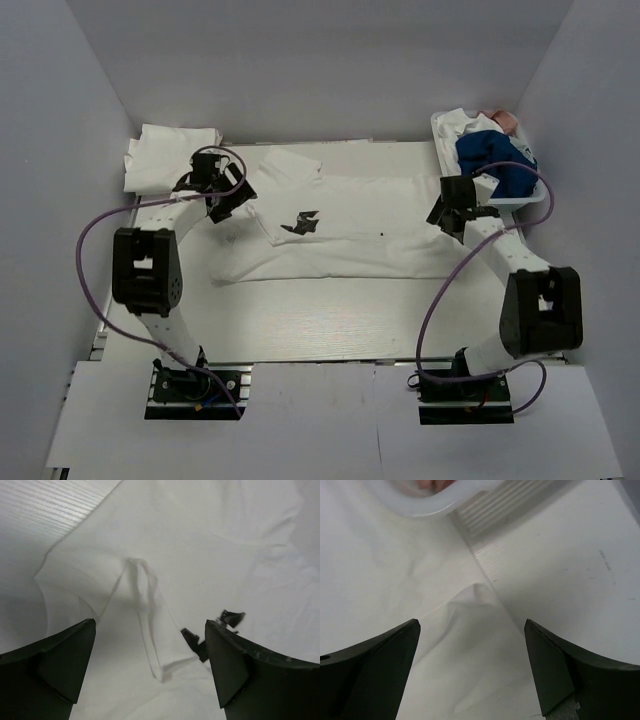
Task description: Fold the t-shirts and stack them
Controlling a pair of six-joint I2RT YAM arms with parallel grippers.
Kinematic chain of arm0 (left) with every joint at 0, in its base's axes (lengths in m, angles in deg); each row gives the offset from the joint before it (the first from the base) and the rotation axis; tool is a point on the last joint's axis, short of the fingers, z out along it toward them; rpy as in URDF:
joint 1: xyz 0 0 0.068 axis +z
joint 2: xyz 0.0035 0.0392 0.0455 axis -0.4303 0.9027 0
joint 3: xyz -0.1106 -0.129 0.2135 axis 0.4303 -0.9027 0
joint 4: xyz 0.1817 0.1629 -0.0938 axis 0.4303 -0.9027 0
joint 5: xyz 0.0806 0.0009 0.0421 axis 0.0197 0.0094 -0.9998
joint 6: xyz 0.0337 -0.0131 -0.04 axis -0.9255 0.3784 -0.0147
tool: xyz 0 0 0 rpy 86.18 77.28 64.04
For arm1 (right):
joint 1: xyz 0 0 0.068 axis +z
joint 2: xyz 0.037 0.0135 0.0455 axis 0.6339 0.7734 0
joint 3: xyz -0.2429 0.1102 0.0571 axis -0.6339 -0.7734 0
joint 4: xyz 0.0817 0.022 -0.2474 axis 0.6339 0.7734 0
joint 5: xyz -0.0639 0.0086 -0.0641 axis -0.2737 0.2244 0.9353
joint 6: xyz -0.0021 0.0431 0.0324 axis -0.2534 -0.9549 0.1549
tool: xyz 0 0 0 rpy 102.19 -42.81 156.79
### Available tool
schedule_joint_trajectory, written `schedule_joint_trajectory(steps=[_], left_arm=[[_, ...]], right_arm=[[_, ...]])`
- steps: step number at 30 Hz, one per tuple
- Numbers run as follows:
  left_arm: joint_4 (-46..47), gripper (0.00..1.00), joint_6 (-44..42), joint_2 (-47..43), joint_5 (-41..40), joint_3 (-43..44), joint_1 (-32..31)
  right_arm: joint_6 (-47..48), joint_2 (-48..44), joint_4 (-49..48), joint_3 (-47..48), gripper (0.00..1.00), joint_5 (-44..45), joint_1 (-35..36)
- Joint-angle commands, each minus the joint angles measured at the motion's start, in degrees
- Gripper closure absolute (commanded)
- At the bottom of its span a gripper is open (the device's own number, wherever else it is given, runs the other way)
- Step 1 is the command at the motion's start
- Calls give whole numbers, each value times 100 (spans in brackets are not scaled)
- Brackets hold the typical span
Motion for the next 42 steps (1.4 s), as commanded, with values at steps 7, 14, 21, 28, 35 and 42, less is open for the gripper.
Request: schedule_joint_trajectory(steps=[7, 14, 21, 28, 35, 42], left_arm=[[276, 0, -188, -1597, 990, -1349, -129], [391, 0, -250, -1089, 1458, -1448, -506], [293, 0, -311, -377, 1370, -1175, -885], [153, 16, -83, 2, 799, -638, -1078], [233, 67, -83, 353, 799, -218, -1078], [-336, 100, -916, 1144, 852, 1083, -1245]], right_arm=[[637, -940, -1508, -1354, 10, -2652, 250], [338, -176, -1535, -1126, 10, -2232, 215], [144, 89, -1350, -1143, 10, -2003, 206], [197, 194, -1316, -1161, 10, -2099, 206], [241, 405, -1175, -977, 10, -2003, 206], [276, 458, -1113, -924, 10, -1932, 197]])
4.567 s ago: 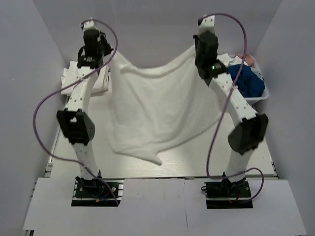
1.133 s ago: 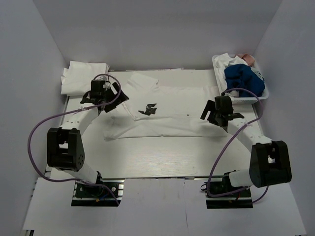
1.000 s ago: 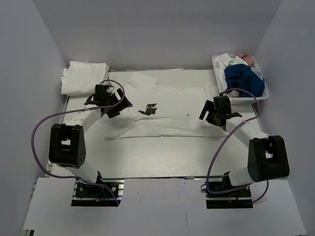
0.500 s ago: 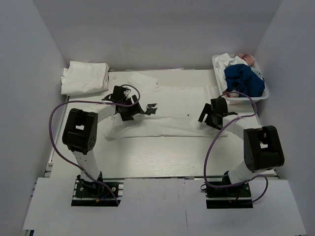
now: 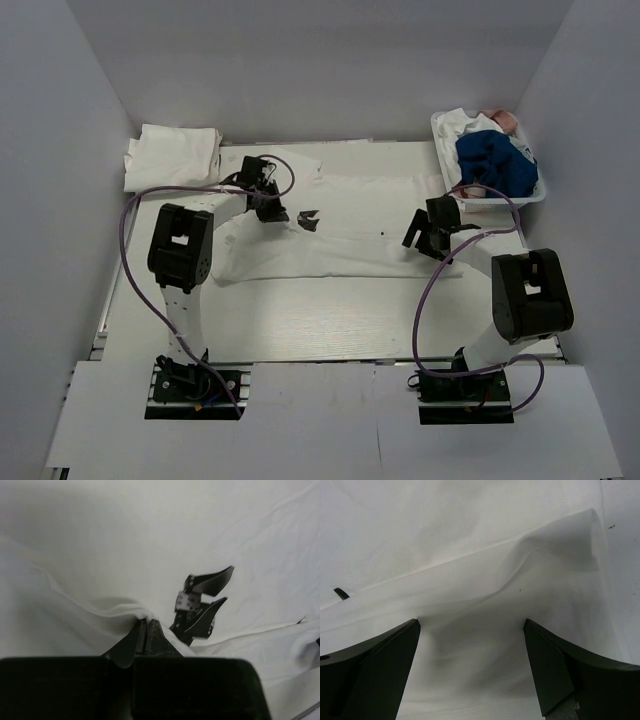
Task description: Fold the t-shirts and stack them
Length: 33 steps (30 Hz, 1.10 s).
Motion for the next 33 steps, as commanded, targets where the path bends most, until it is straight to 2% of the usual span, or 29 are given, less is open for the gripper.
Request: schedule_joint_trajectory(steps=[1, 3, 4, 5, 8, 9, 10, 14, 16, 20, 21, 26, 28, 33], left_arm=[[-458, 100, -822, 143, 21, 886, -148], [-775, 96, -1114, 459, -171, 1274, -210], [-1072, 68, -1289, 548, -346, 1616, -270], [-1214, 51, -1413, 636, -400, 1793, -271], [-1584, 23, -1528, 882, -672, 2391, -324], [-1654, 21, -1528, 883, -752, 2610, -324], [-1655, 14, -1528, 883, -752, 2682, -324], [-1655, 13, -1467, 883, -805, 2858, -324], [-1603, 13, -1309, 629, -989, 2587, -324], [-885, 8, -844, -232, -1069, 1122, -184], [-734, 7, -843, -434, -1121, 361, -183], [-479, 1, -141, -1261, -1631, -1540, -183], [-240, 1, -87, -1403, -1631, -1825, -183], [-932, 1, 492, -1481, -2113, -2449, -183]], right_arm=[[45, 102, 126, 200, 10, 124, -45], [88, 128, 214, 252, 10, 177, -45], [80, 137, 249, 261, 10, 212, -10], [89, 146, 284, 296, 10, 204, -36], [115, 163, 337, 323, 10, 221, -37], [132, 155, 311, 314, 10, 230, -37], [124, 120, 346, 305, 10, 230, -28], [203, 15, 373, 279, 10, 274, -28], [168, -73, 337, 209, 10, 318, -19], [133, -232, 206, 112, 10, 195, -28], [150, -241, 136, 42, 10, 30, -28], [142, -267, 3, -213, 10, 80, 16], [150, -258, 3, -274, 10, 2, 34], [10, -486, 108, -573, 10, -95, 113]])
